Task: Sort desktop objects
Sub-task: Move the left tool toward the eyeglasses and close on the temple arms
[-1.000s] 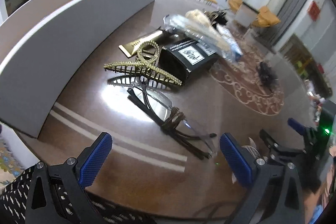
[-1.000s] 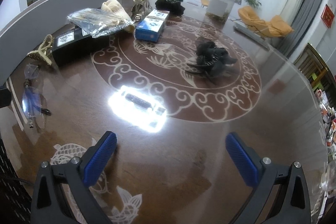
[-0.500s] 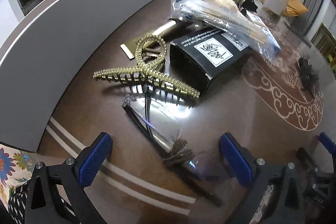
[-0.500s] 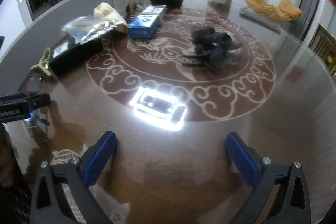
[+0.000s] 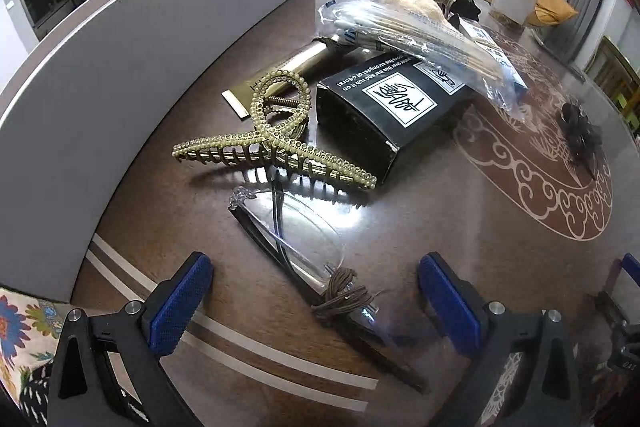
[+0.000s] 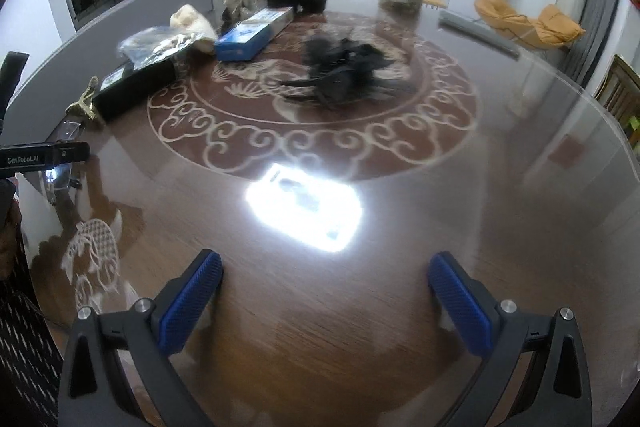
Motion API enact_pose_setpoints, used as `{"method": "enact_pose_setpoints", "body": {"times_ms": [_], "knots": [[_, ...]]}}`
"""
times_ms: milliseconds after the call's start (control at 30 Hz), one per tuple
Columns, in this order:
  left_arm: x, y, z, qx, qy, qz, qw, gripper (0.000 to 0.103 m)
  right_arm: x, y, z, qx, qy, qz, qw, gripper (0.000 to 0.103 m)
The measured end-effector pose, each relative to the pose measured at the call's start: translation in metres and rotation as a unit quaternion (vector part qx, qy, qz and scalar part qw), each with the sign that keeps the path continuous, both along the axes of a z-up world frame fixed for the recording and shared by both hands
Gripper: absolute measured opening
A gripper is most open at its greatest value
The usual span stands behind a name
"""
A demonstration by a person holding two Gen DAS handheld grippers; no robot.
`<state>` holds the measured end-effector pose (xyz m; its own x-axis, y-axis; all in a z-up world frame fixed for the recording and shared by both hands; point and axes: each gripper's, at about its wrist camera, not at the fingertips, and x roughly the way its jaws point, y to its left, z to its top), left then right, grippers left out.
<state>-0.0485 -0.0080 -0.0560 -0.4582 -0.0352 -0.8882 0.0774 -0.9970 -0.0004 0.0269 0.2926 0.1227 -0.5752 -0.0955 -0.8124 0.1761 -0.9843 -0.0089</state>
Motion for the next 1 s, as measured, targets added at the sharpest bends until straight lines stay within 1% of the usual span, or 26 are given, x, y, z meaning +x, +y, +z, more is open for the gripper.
{"method": "enact_pose_setpoints", "body": {"times_ms": [167,333,367,400,467,567,600,633,667,800,933,1000], "knots": [[0.001,0.000,0.000,-0.001,0.006,0.002,1.0000,0.103,-0.004,0.000,0.001,0.001,-0.001,-0.016,1.000,0.103],[-0.002,0.002,0.000,0.001,0.007,-0.007,0.9999,0.103,-0.004,0.001,0.001,0.001,-0.001,-0.017,1.000,0.103],[-0.002,0.002,0.000,0.000,0.010,-0.011,0.9999,0.100,-0.003,0.001,0.001,0.001,0.000,-0.017,1.000,0.103],[-0.004,0.005,0.002,0.000,0.016,-0.017,0.9997,0.095,-0.003,0.000,0.001,0.001,0.000,-0.017,1.000,0.103],[-0.002,0.014,0.007,-0.003,0.032,-0.041,0.9986,0.068,-0.003,0.000,0.001,0.001,0.000,-0.017,1.000,0.103],[-0.002,0.024,0.011,-0.008,0.049,-0.065,0.9967,0.052,-0.003,0.000,0.001,0.001,0.000,-0.017,1.000,0.103],[-0.003,0.025,0.011,-0.006,0.053,-0.068,0.9962,0.048,-0.003,0.001,0.001,0.001,0.000,-0.017,1.000,0.103],[-0.005,0.028,0.012,-0.004,0.058,-0.075,0.9955,0.041,-0.003,0.000,0.001,0.001,0.000,-0.017,1.000,0.103],[-0.009,0.032,0.013,0.000,0.064,-0.091,0.9938,0.039,-0.003,0.000,0.001,0.001,0.000,-0.017,1.000,0.103],[-0.021,0.055,0.012,-0.004,0.082,-0.148,0.9855,0.038,-0.004,0.000,0.001,0.001,0.000,-0.016,1.000,0.103],[-0.023,0.058,0.012,0.005,0.091,-0.147,0.9850,0.039,-0.003,0.000,0.001,0.001,0.000,-0.016,1.000,0.103],[-0.019,0.055,0.012,-0.001,0.088,-0.142,0.9859,0.047,-0.003,0.000,0.001,0.001,0.000,-0.016,1.000,0.103]]}}
